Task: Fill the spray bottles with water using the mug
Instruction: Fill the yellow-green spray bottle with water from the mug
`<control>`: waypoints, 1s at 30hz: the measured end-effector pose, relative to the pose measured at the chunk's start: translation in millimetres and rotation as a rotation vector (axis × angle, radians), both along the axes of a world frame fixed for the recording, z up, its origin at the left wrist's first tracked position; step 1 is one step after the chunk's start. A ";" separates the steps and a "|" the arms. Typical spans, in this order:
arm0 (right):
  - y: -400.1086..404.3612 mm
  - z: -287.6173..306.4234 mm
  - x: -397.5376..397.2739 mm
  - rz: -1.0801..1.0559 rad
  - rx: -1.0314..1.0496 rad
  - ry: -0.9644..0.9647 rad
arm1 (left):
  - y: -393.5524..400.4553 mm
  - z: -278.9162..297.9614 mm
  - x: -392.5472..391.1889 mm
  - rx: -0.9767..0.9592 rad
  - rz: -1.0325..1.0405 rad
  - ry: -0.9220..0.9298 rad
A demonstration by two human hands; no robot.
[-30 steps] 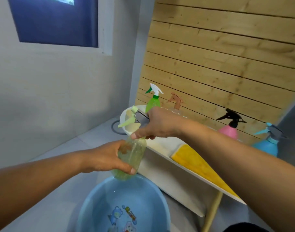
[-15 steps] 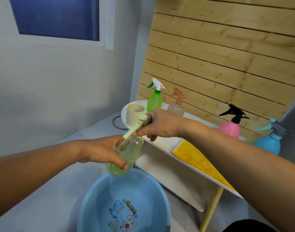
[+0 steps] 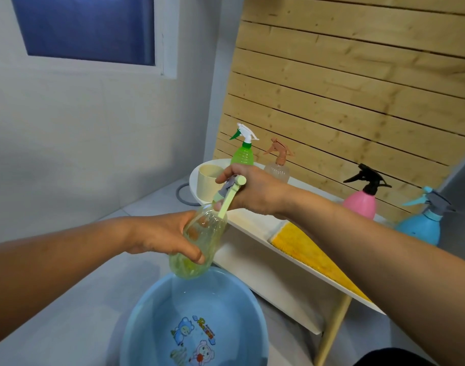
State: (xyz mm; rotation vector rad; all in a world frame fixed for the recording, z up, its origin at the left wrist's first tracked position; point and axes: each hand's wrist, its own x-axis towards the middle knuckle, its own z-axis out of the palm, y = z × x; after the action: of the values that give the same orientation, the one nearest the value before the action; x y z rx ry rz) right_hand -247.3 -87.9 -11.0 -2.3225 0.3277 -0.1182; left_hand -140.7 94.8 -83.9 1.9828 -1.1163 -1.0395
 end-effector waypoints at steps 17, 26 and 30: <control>-0.7 -2.1 1.4 -0.066 0.231 -0.043 | -0.3 4.2 -1.7 -0.011 -0.021 0.105; -40.4 29.1 1.8 -0.334 0.350 -0.287 | 8.3 -13.5 9.2 0.058 0.083 0.055; -80.1 17.0 4.3 -0.546 0.466 -0.277 | 10.1 -32.8 15.7 0.087 0.187 -0.033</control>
State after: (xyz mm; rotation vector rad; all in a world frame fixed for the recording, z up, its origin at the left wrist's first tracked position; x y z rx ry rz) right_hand -243.0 -168.0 6.0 -1.6830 0.7519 -0.5633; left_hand -125.0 104.9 -116.7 2.1341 -0.8954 -0.9747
